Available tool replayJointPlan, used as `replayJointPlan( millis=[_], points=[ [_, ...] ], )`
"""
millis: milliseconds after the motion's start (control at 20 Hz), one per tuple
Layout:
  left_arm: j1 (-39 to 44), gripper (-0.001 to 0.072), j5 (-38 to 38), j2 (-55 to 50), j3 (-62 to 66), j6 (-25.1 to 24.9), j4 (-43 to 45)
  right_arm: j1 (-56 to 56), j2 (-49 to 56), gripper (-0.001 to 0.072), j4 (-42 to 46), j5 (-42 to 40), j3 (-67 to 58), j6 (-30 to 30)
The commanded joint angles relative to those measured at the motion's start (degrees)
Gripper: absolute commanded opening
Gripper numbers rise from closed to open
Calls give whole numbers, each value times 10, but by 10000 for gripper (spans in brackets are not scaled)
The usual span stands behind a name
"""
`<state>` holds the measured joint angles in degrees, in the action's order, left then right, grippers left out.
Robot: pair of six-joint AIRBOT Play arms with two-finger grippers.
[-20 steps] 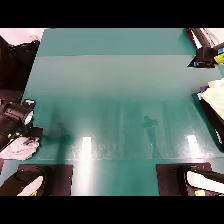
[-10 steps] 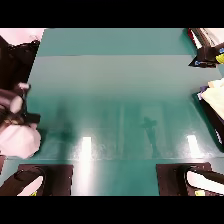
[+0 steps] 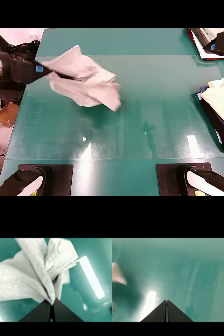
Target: Fold the shirts.
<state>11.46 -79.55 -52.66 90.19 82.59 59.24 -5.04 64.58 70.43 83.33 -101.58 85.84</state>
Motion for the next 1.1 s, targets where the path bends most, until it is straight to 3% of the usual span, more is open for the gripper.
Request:
replayJointPlan(
  millis=[0, 250, 550, 600, 650, 700, 850, 950, 1050],
  points=[
    [74, 20, 69, -9, 40, -59, -83, 0, -18, 13, 0, -13, 0, 10],
    [204, 21, 106, -130, 40, -76, -37, 0, -18, 13, -4, 10, 0, 33],
    [206, 24, 133, -289, 40, -85, -4, 0, -18, 13, -3, 63, 0, 33],
    [189, 171, 126, -294, 40, -72, 6, 0, -18, 12, -3, 65, 0, 33],
    [170, 452, 108, -292, 40, -59, 13, 0, -18, 13, -2, 70, 0, 33],
    [147, 577, 74, -289, 40, -47, 15, 0, -18, 13, -2, 74, 0, 33],
    [82, 548, -60, -285, 22, -45, 19, 0, -18, 13, -2, 78, 0, 33],
    [72, 547, -54, -266, -48, -42, 19, 0, -18, 13, -2, 78, 0, 33],
    [77, 547, 12, -234, -153, -32, 14, 0, -18, 13, -3, 78, 0, 33]
  ],
)
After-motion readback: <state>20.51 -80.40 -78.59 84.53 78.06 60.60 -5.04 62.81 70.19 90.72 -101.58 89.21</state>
